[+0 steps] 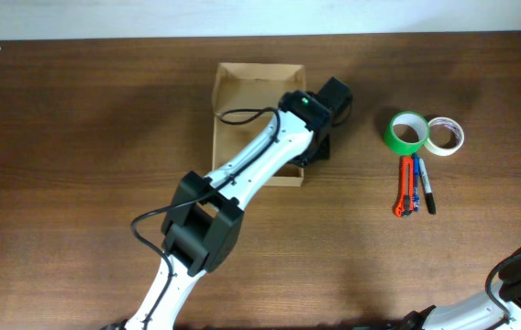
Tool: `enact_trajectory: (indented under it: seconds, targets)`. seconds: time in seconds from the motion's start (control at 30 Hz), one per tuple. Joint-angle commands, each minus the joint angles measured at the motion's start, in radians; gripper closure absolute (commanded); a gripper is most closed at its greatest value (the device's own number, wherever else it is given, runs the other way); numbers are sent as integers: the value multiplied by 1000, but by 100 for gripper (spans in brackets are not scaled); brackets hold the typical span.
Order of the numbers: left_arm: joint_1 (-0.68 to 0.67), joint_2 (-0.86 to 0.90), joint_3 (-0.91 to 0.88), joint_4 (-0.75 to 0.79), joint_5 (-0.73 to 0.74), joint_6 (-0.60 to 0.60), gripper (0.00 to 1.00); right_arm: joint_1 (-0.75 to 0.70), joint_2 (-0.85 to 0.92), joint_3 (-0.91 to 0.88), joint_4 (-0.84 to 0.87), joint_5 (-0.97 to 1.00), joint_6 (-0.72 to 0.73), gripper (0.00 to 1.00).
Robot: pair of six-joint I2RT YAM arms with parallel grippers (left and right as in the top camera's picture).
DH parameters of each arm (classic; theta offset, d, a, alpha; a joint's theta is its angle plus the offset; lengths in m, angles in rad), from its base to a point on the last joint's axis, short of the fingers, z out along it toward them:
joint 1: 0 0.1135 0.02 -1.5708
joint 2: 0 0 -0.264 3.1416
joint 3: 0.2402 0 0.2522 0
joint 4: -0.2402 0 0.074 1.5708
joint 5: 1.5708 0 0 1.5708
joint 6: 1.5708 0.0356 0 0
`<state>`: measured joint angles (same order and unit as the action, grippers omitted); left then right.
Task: Pack container
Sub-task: 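Slide the cardboard box to the table center with the left gripper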
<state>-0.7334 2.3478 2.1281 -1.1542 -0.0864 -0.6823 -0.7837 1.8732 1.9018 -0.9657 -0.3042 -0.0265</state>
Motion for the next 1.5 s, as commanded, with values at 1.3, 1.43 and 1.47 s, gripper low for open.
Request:
enact_trajectory:
  seconds: [1.3,1.43,1.47]
  targets:
    - [517,-129,1006,-520,-607,385,0,7,3,14,28,-200,138,1]
    - [691,-129,983,-533,-497,385,0,59,3,14,11,-237,166,1]
    - [736,-128,975,-533,-452,384,0,84,3,14,-1,-229,166,1]
